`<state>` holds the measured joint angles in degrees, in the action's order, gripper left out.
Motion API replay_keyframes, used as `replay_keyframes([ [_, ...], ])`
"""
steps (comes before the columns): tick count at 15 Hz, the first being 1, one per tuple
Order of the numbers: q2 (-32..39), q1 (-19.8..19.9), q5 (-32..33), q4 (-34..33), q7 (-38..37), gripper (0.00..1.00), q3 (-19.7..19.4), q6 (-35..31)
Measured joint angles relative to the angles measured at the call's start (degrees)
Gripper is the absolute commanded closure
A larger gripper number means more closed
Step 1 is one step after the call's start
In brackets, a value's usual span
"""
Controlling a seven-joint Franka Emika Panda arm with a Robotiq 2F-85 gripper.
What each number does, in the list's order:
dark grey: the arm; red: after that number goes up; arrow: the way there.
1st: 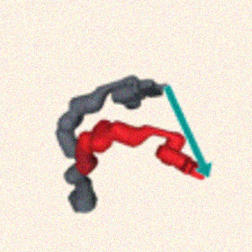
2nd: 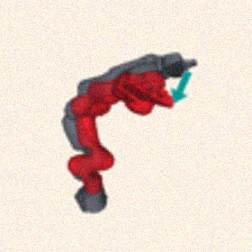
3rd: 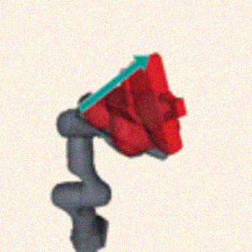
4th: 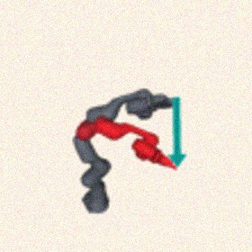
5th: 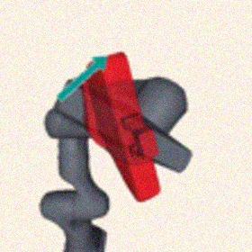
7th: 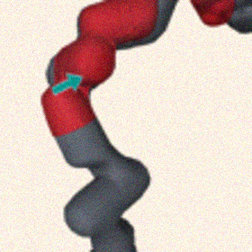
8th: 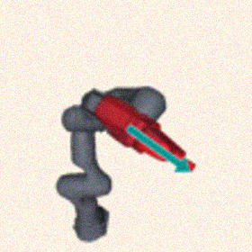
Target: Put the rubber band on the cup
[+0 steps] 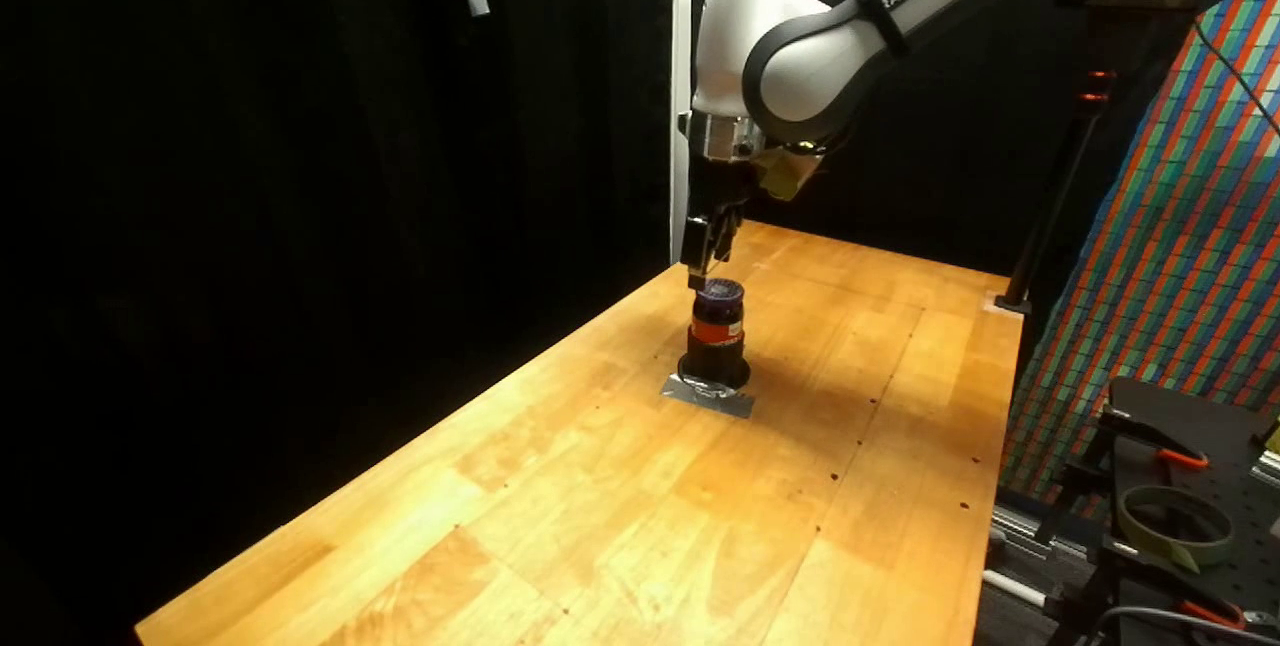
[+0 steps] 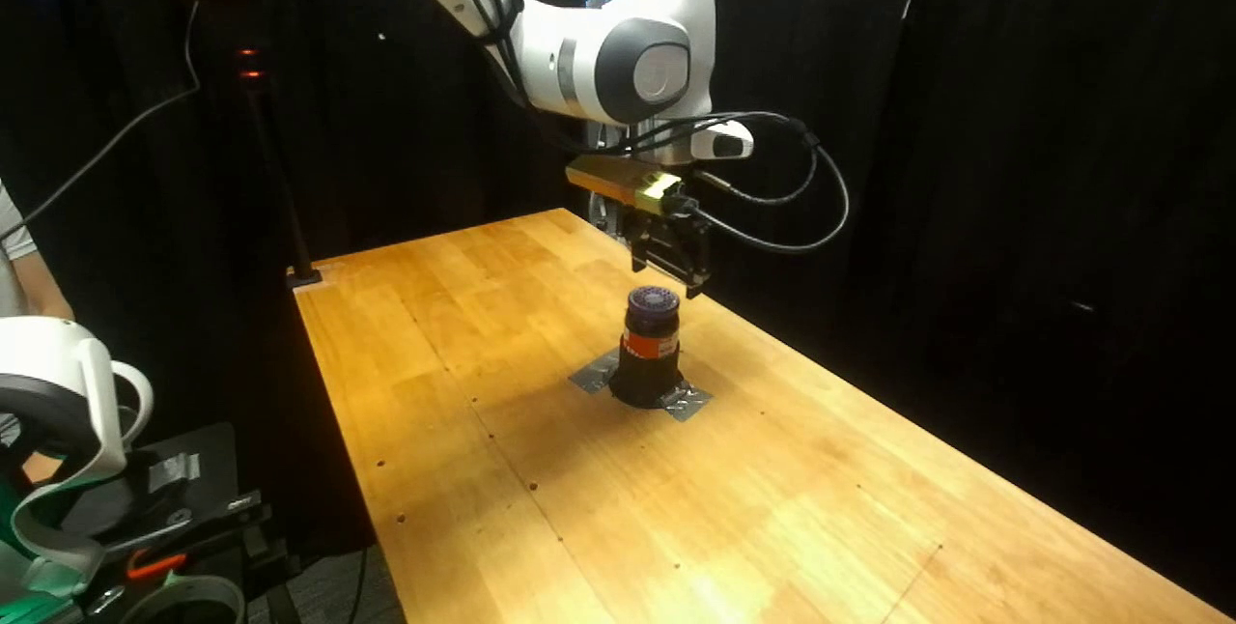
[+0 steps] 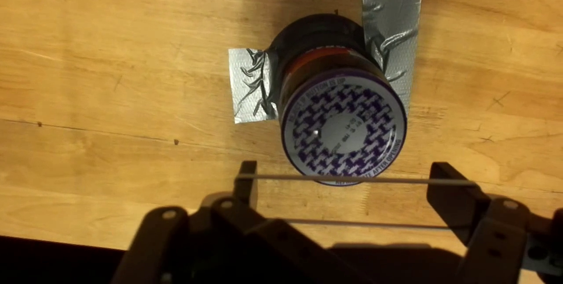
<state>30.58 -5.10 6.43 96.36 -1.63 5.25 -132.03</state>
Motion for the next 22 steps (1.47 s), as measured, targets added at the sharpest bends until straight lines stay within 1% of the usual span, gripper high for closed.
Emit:
replay_keyframes([
  [4,2.13,0.31,-2.82,-1.54,2.91,0.00,0.15,-0.17],
  [11,4.85,0.83,-3.01,-2.50,4.09,0.00,0.09,-0.44],
  [17,6.58,0.84,-3.01,-2.93,4.16,0.00,0.09,-2.76],
  [22,6.85,0.86,-3.01,-2.92,4.22,0.00,0.03,-1.80],
])
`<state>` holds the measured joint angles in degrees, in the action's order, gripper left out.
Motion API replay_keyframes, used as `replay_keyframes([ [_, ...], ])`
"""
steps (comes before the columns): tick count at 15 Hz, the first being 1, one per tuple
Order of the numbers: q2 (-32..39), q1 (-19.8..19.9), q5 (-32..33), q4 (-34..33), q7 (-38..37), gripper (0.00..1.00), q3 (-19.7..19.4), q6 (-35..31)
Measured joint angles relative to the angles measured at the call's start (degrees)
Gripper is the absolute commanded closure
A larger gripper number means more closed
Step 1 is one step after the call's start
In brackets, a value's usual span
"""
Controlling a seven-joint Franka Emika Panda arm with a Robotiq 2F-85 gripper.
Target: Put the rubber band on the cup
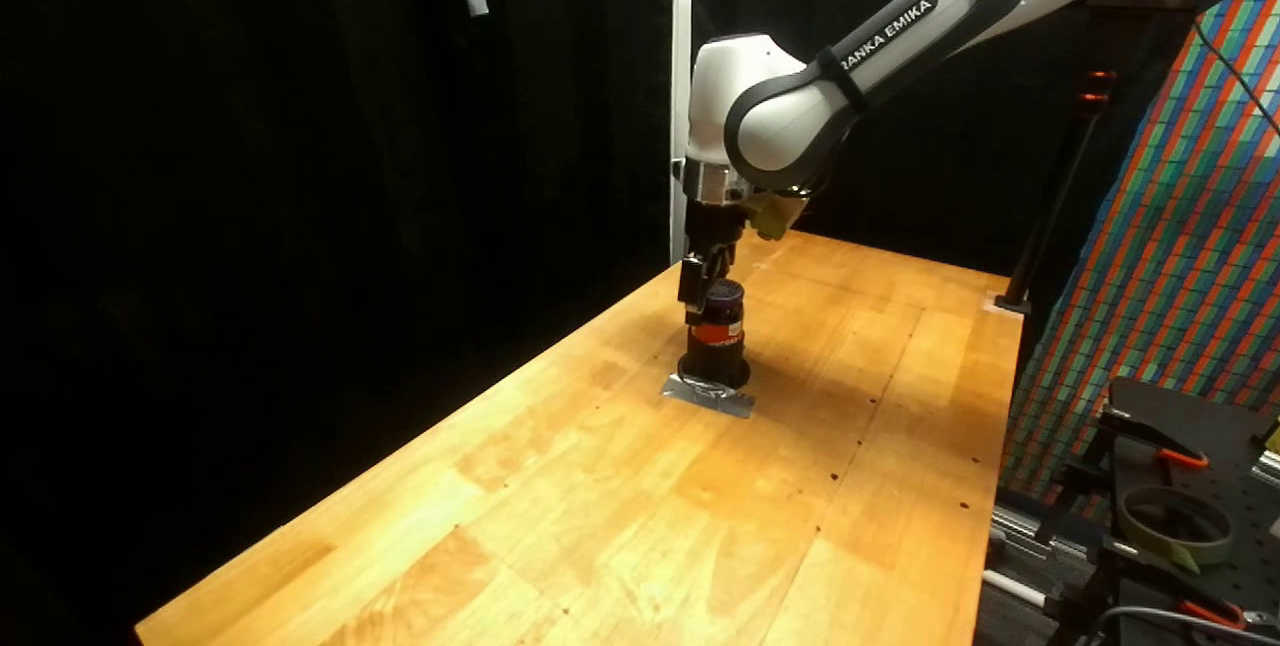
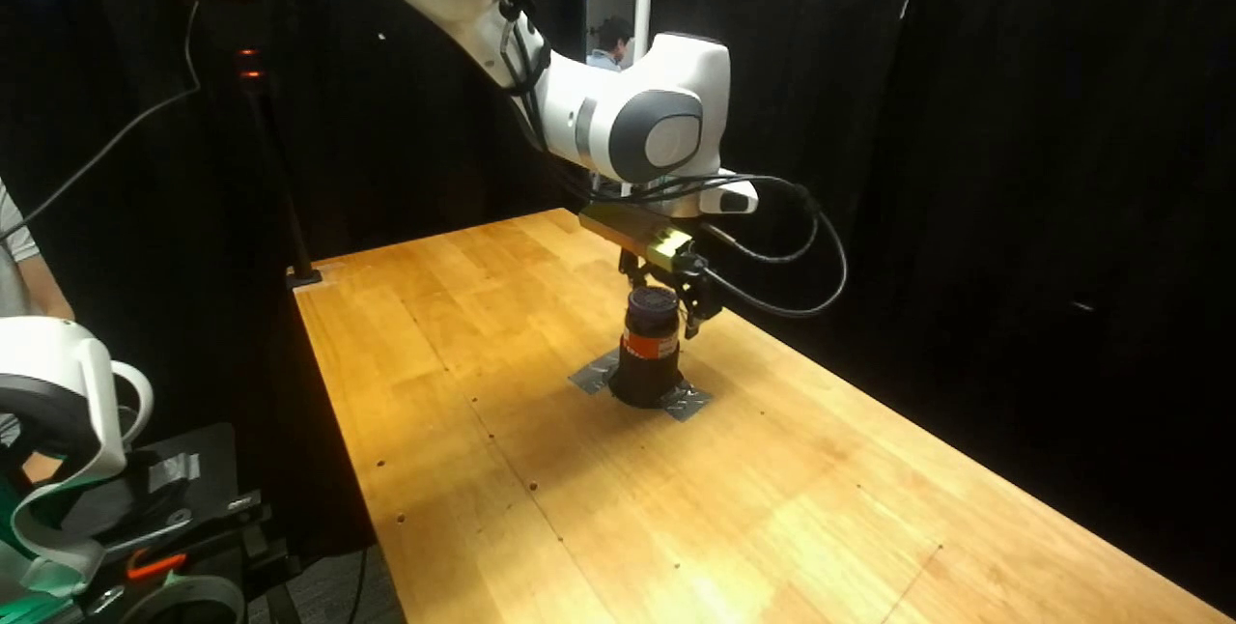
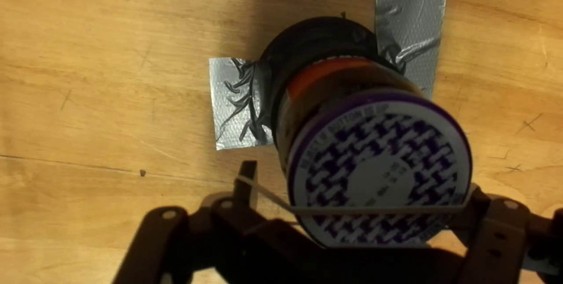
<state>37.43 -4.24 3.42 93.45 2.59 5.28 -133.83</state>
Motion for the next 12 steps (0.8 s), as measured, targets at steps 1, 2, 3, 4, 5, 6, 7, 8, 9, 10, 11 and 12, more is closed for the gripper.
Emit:
replay_keyframes([
  [1,-0.05,0.00,0.00,0.00,0.00,0.00,-0.05,0.77],
  [2,-0.16,0.02,0.00,0.01,0.00,0.00,-0.08,1.40],
  [3,-0.36,0.04,0.00,0.06,0.00,0.00,-0.12,1.86],
  [4,-0.64,0.09,0.00,0.18,0.00,0.00,-0.13,2.07],
  [5,-1.03,0.18,0.00,0.47,0.05,0.00,-0.13,2.26],
  [6,-1.52,0.26,0.00,0.97,0.08,0.00,-0.13,2.31],
  [7,-1.97,0.35,-0.10,1.52,0.16,0.00,-0.11,2.31],
  [8,-2.42,0.49,-0.29,2.12,0.32,0.00,-0.08,2.31],
  [9,-2.98,0.65,-0.57,2.83,0.66,0.00,-0.02,2.31],
  [10,-3.50,0.84,-0.90,3.60,1.06,0.00,0.04,2.31],
  [11,-4.07,1.05,-1.20,4.41,1.48,0.00,0.11,2.31],
  [12,-4.67,1.26,-1.62,5.26,1.97,0.00,0.17,2.31],
])
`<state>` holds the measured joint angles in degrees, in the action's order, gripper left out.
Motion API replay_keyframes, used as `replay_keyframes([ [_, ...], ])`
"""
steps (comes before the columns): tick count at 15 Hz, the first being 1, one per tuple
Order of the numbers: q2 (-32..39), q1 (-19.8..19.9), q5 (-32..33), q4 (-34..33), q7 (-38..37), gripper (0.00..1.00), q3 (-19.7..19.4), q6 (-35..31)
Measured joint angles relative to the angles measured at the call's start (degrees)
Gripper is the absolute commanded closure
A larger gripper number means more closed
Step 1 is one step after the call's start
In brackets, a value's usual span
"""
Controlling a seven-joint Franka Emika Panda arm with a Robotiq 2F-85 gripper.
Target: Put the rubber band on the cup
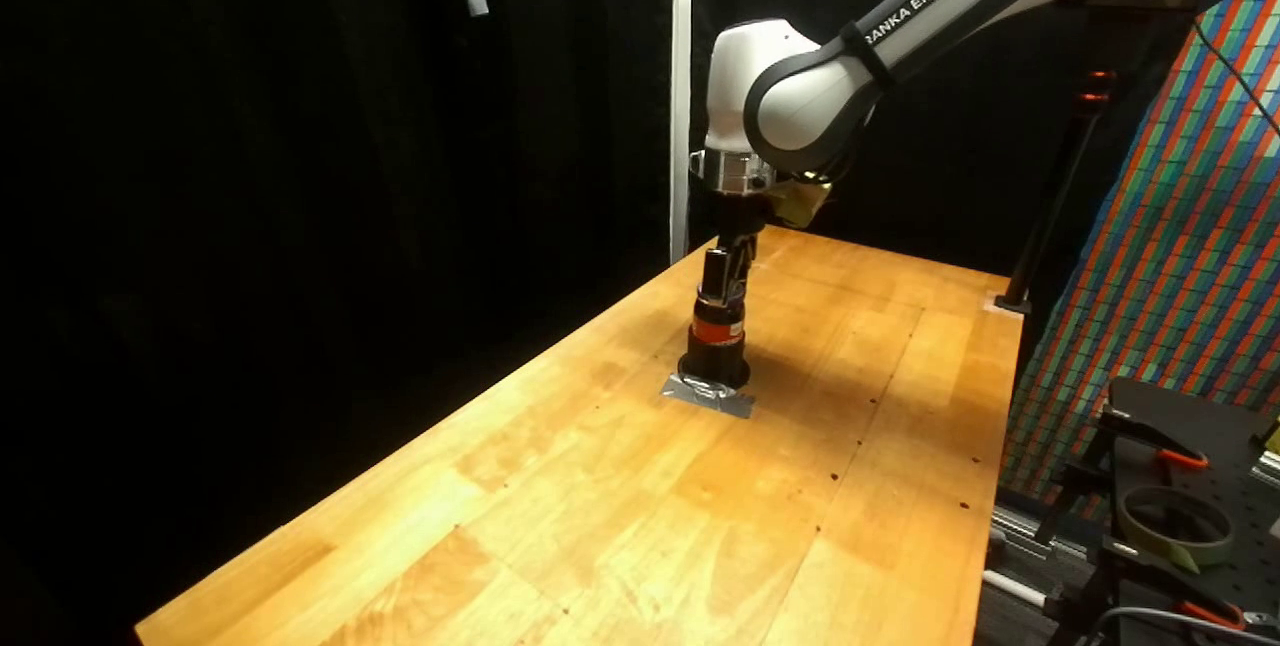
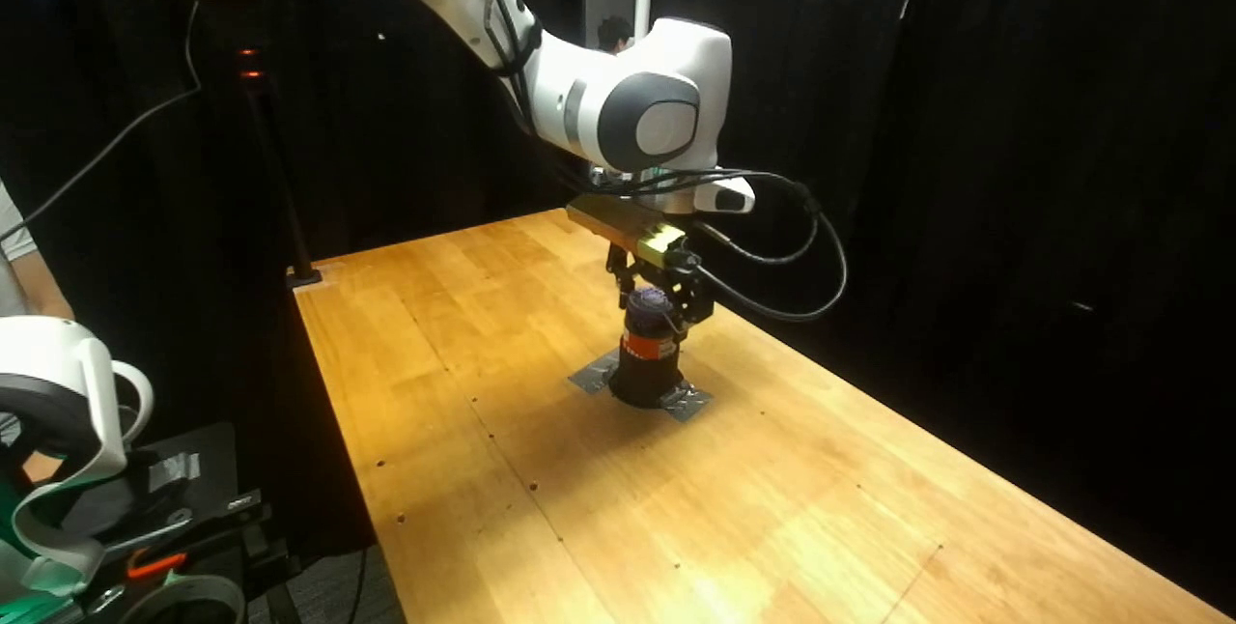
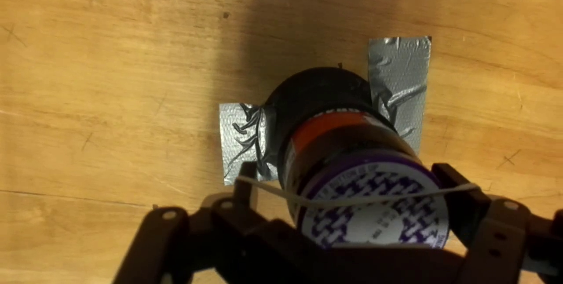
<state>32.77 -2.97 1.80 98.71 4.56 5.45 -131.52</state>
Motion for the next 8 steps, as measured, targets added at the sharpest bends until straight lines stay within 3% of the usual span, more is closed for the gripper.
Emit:
replay_keyframes([
  [7,-2.83,1.35,-1.29,4.86,2.14,0.01,0.06,-0.53],
  [8,-3.07,1.45,-1.29,5.41,2.19,0.26,0.06,-0.55],
])
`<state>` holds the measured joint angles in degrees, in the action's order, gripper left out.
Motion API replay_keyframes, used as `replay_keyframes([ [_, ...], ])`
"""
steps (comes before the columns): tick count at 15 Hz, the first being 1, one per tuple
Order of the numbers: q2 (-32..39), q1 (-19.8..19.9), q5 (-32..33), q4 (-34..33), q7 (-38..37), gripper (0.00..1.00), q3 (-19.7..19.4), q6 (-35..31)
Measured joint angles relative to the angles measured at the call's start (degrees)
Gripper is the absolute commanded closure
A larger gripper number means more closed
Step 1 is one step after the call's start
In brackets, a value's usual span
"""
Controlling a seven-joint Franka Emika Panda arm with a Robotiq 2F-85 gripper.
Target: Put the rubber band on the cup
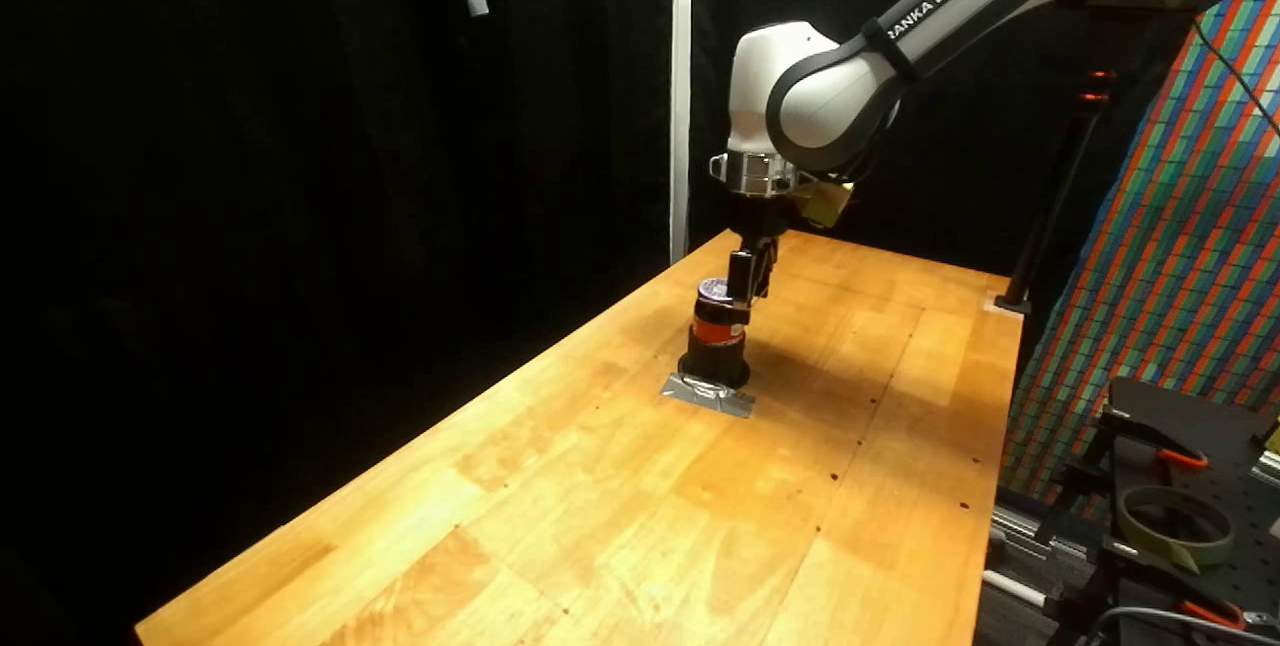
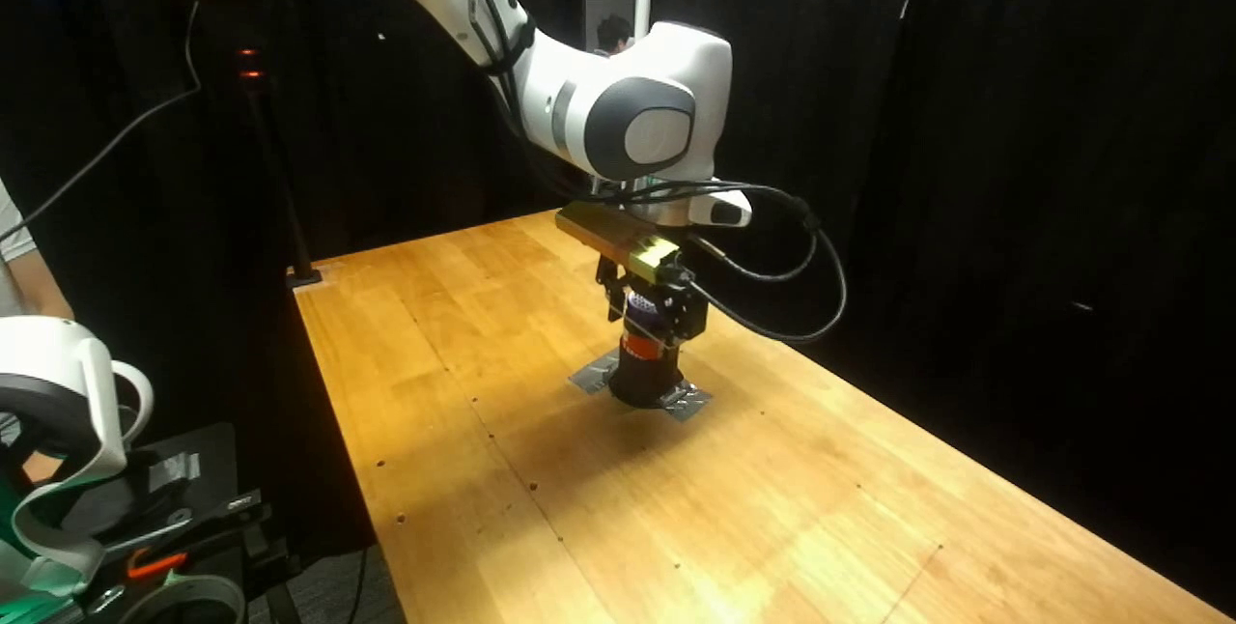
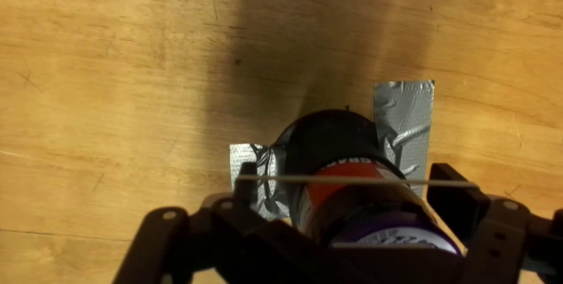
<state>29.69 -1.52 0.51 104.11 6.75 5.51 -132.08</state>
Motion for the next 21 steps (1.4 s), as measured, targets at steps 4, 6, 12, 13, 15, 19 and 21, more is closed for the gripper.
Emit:
replay_keyframes([
  [4,-0.39,0.08,0.00,1.53,0.14,0.48,-0.06,0.00],
  [6,-0.55,0.09,0.00,2.36,0.15,0.63,-0.18,0.00],
  [12,-1.88,0.42,0.01,6.09,0.14,1.00,-0.63,-4.16],
  [13,-2.61,0.70,0.00,7.46,0.14,1.00,-0.63,-6.91],
  [15,-4.40,1.35,-0.18,11.11,0.14,1.00,-0.63,-14.49],
  [19,-7.54,2.74,-2.32,18.97,0.47,1.00,0.02,-28.60],
  [21,-8.19,4.12,-4.60,21.82,1.81,1.00,1.59,-33.54],
])
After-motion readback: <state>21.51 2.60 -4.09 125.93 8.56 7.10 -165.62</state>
